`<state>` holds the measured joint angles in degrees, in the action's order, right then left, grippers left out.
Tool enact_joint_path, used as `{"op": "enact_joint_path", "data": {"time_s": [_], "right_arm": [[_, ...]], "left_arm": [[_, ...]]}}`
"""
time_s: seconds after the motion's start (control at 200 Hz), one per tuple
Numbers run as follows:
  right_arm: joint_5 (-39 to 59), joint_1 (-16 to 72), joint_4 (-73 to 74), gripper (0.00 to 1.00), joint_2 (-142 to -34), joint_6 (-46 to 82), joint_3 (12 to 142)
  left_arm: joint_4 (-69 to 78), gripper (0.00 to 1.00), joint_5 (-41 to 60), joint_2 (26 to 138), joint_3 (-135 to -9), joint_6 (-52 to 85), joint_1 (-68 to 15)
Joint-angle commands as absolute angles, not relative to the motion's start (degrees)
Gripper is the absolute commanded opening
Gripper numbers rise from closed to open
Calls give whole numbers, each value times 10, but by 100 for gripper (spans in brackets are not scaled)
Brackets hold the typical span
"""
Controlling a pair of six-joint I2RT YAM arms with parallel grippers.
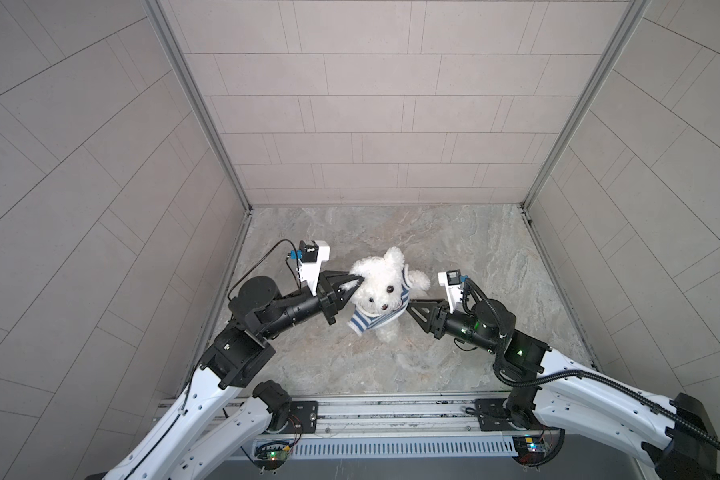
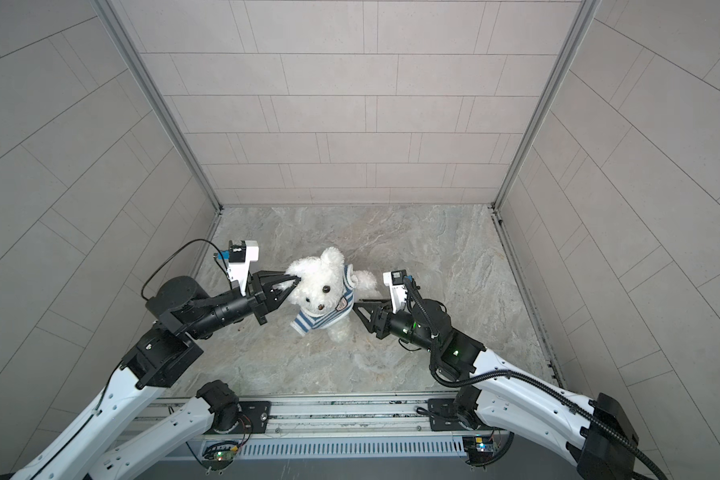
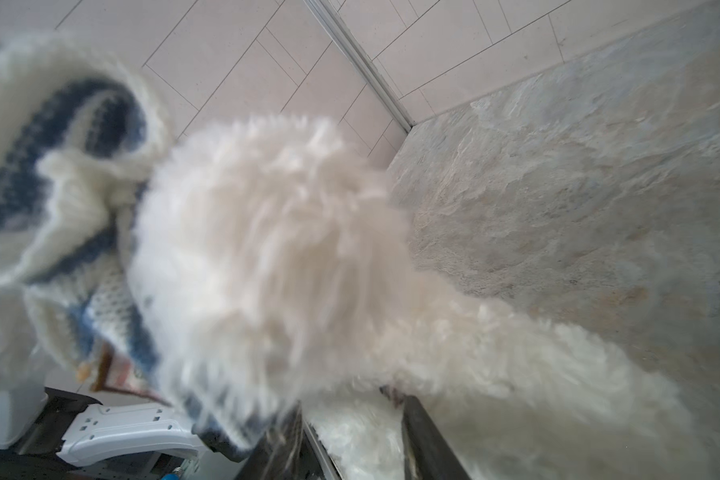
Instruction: Dress the teddy bear
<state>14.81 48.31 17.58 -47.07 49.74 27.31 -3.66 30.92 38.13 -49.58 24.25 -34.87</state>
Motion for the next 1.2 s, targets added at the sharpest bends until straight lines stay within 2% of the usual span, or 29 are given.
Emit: {"op": "enact_joint_path", "data": {"time_s": [0.0, 0.295, 0.676, 1.071, 1.191], "right_arm": [[165, 485, 283, 41, -481, 550, 281], [175, 504, 347, 46, -490, 570, 255], [141, 521, 267, 41, -376, 523, 227], [184, 551, 339, 28, -474, 507, 278], [181, 558, 358, 27, -482, 505, 277]], "left_arm": [[24, 0, 337, 369, -492, 264, -346], [25, 0, 351, 366, -493, 267, -347], [8, 0, 361, 345, -494, 268, -347], [3, 0, 372, 345, -499, 271, -346], [-2, 0, 371, 343, -495, 271, -346]]}}
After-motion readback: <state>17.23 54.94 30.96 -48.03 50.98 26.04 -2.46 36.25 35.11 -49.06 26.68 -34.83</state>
